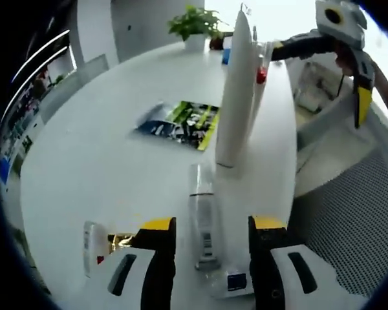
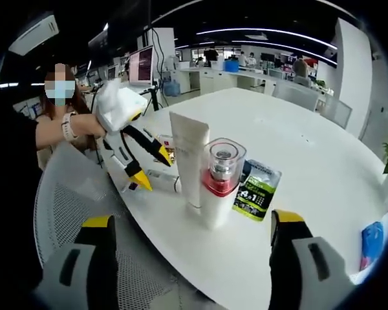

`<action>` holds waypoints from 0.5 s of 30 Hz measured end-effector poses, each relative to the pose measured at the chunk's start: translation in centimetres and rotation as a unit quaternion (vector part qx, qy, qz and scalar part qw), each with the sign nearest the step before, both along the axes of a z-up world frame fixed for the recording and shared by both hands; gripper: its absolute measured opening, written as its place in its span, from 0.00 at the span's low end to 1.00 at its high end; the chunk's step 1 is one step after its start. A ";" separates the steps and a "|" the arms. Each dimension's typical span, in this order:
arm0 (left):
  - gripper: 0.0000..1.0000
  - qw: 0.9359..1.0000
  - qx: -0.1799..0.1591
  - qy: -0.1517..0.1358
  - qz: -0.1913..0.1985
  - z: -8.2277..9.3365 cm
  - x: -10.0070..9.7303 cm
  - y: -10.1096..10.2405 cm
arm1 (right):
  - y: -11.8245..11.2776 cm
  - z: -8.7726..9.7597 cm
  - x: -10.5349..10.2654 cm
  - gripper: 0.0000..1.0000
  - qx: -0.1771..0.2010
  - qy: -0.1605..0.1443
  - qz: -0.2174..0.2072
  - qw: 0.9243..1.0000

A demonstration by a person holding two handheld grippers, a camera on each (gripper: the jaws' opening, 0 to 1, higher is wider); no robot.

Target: Arrange the skincare products in the storage area until every visible bottle or jar stands upright without overlapping.

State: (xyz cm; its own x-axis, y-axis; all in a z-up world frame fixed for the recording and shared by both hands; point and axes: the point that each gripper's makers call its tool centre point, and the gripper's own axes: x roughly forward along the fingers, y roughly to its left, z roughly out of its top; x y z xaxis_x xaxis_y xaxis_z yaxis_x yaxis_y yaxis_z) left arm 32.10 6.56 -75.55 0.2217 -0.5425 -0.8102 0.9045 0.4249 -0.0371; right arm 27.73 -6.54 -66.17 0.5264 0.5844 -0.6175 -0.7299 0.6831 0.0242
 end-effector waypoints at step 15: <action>0.18 0.998 0.063 0.011 -0.006 -2.9 0.5 1.1 | -0.6 -0.5 -0.2 1.00 0.002 0.008 -0.012 1.000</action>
